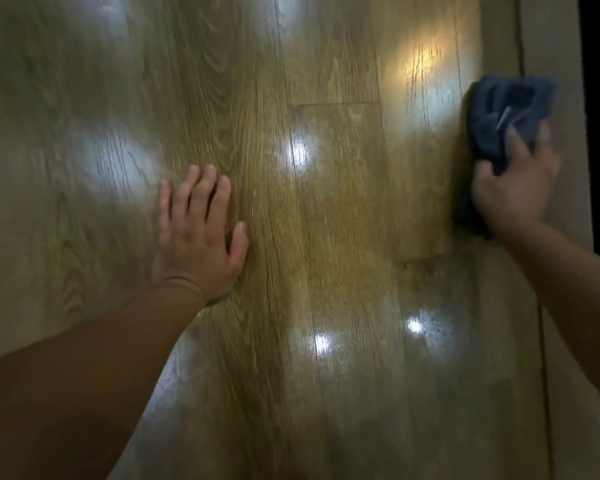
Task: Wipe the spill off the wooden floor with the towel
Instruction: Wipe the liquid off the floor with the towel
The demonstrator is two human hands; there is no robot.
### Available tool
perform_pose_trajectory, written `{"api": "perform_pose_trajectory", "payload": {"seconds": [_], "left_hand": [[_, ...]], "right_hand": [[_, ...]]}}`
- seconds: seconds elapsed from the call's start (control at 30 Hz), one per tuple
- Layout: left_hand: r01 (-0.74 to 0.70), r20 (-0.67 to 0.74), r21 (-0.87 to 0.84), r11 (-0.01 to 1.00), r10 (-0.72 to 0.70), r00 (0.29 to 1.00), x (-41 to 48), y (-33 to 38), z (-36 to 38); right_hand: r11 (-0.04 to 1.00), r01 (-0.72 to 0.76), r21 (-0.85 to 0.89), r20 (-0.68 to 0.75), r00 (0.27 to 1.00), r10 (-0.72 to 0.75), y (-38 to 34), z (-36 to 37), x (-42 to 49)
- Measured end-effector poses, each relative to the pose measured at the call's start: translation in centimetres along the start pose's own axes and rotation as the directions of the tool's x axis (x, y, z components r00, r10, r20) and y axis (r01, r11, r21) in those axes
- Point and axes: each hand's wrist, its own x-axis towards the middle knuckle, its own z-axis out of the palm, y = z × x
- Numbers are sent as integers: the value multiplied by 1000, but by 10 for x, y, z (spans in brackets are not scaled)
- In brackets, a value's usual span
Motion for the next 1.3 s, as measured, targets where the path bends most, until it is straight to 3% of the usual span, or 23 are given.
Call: {"api": "perform_pose_trajectory", "payload": {"seconds": [0.07, 0.17, 0.23, 0.3, 0.33, 0.4, 0.47, 0.57, 0.63, 0.77, 0.8, 0.87, 0.93, 1.0, 1.03, 1.1, 1.17, 1.23, 1.3], "left_hand": [[4, -9, -8, 1000, -4, 1000, 1, 2, 1], [-9, -47, -14, 1000, 8, 999, 1, 4, 1], [-13, -82, 0, 1000, 13, 997, -1, 1, 2], [-14, -102, 21, 1000, 17, 995, -3, 1, 3], [-12, -103, 24, 1000, 14, 995, -3, 1, 4], [-3, -88, 8, 1000, 4, 996, -2, 1, 3], [7, -73, -9, 1000, -8, 997, -2, 0, 3], [9, -79, -2, 1000, -9, 997, -3, -4, 4], [1, -71, 1, 1000, -1, 997, -2, -4, 4], [-6, -58, 19, 1000, 7, 998, 1, 0, 2], [-7, -57, 23, 1000, 8, 998, 2, 0, 2], [-13, -47, 41, 999, 15, 999, -1, 0, 4], [-18, -9, 86, 996, 19, 1000, -7, 0, 5], [-11, -16, 85, 996, 12, 1000, -9, 0, 7], [-5, -43, 63, 998, 8, 999, -7, -1, 8], [-1, -67, 43, 999, 4, 998, -3, -1, 7], [0, -65, 36, 999, 3, 998, -3, -2, 4], [3, -52, 25, 1000, -1, 999, -3, -1, 3], [-7, -46, 35, 999, 8, 999, -3, -1, 2]], "right_hand": [[999, -35, -17, -24, 999, 35, -41, 12, -16], [985, 164, -49, 3, 986, -164, -122, 41, -70], [915, 404, -1, 49, 914, -404, -183, 66, -110], [797, 602, 58, 125, 787, -604, -216, 79, -128], [740, 668, 74, 152, 726, -671, -213, 79, -124], [699, 710, 90, 89, 693, -715, -175, 70, -103], [786, 615, 53, 31, 786, -617, -115, 55, -69], [976, 216, 11, -58, 975, -215, -25, 21, -12], [1000, -5, 31, -82, 997, 7, -4, 3, 5], [991, -105, 85, -58, 992, 110, -75, 28, -39], [996, -34, 82, -79, 996, 41, -106, 40, -67], [966, 244, 90, -124, 965, -232, -164, 71, -134], [835, 537, 122, -60, 843, -534, -198, 90, -175], [723, 672, 160, -34, 736, -677, -180, 90, -161], [716, 685, 134, -62, 727, -684, -157, 84, -145], [816, 574, 66, -95, 818, -567, -89, 67, -110], [960, 278, 30, -120, 955, -272, -9, 43, -76], [998, -8, 68, -139, 990, 18, 42, 21, -58], [986, -102, 134, -132, 984, 120, 45, 17, -55]]}}
